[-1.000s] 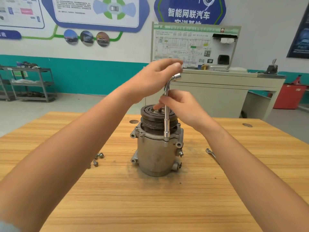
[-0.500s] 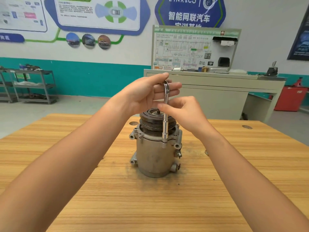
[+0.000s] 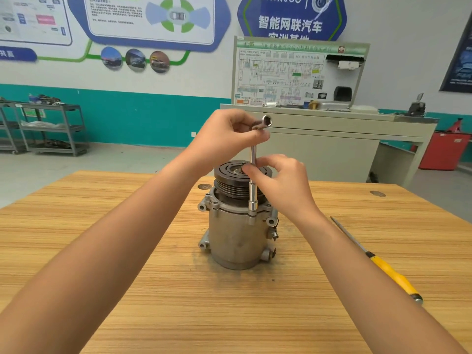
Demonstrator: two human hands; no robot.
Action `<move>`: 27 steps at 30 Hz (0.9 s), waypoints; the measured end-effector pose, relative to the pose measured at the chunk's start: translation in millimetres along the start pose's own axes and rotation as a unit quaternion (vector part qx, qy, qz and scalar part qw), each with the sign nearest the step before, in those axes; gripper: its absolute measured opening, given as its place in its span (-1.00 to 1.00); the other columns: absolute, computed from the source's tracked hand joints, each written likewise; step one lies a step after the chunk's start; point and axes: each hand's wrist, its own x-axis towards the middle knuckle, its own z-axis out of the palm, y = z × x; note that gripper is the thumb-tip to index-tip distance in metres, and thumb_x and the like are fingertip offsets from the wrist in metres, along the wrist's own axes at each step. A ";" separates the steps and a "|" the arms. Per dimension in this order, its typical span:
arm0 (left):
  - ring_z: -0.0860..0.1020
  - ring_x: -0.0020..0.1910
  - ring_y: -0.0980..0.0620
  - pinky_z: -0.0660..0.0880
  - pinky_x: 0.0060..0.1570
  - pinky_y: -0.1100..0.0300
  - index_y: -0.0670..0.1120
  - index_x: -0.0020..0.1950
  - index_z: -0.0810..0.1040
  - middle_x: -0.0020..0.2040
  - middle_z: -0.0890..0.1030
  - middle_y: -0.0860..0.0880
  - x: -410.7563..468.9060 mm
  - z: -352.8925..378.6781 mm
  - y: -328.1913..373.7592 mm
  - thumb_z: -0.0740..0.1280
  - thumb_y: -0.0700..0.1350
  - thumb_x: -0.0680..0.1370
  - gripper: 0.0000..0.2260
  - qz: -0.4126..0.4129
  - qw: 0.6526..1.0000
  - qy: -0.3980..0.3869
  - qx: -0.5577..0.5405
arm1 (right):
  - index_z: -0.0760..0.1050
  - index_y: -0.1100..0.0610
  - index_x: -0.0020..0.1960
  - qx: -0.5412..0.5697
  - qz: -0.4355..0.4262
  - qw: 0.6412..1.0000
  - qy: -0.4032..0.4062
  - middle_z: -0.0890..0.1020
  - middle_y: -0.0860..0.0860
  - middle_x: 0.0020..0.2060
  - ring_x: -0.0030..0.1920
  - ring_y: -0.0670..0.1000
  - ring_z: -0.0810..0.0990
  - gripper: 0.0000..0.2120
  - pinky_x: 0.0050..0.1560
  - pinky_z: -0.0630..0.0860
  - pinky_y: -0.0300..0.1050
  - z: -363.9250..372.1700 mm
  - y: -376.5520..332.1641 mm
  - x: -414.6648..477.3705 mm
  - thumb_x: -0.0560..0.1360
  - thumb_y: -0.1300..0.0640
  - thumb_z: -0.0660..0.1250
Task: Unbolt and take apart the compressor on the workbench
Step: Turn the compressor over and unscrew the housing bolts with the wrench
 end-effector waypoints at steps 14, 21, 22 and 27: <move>0.54 -0.33 0.29 0.47 -0.25 0.41 -0.08 -0.16 0.62 -0.26 0.64 0.06 -1.5 2.7 -8.0 0.44 -0.01 0.45 -0.85 -0.071 0.996 -0.048 0.013 | 0.61 0.13 -0.06 0.029 0.016 0.999 -0.014 0.56 -0.09 -0.17 -0.05 -0.11 0.46 -0.86 -0.19 0.29 -0.38 -3.7 4.4 1.8 0.45 0.08 0.39; 0.59 -0.10 0.31 0.47 -0.11 0.48 0.07 -0.08 0.62 -0.14 0.67 0.19 -5.4 -9.5 -6.0 0.29 -0.15 0.57 -0.84 -0.063 0.985 -0.162 -0.018 | 0.61 0.11 0.05 0.069 0.024 0.993 -0.095 0.51 -0.15 -0.02 0.08 -0.18 0.36 -0.80 0.05 0.23 -0.29 -7.5 7.8 5.6 0.52 0.06 0.29; 0.59 -0.13 0.30 0.47 -0.13 0.49 0.06 -0.11 0.63 -0.16 0.68 0.16 -5.3 -7.9 -6.4 0.33 -0.14 0.55 -0.87 -0.060 0.988 -0.140 -0.005 | 0.60 0.07 0.01 0.068 0.032 0.995 -0.071 0.53 -0.17 -0.06 0.02 -0.21 0.40 -0.83 0.00 0.26 -0.34 -7.0 8.9 4.8 0.49 0.03 0.33; 0.51 -0.32 0.28 0.44 -0.26 0.40 -0.08 -0.22 0.58 -0.29 0.60 0.07 -5.1 3.9 -11.1 0.41 -0.02 0.48 -0.84 -0.034 0.997 -0.050 0.040 | 0.57 -0.02 -0.13 0.091 0.032 0.995 -0.022 0.56 -0.22 -0.16 -0.08 -0.29 0.47 -0.97 -0.12 0.29 -0.54 -6.1 10.2 2.3 0.43 0.06 0.41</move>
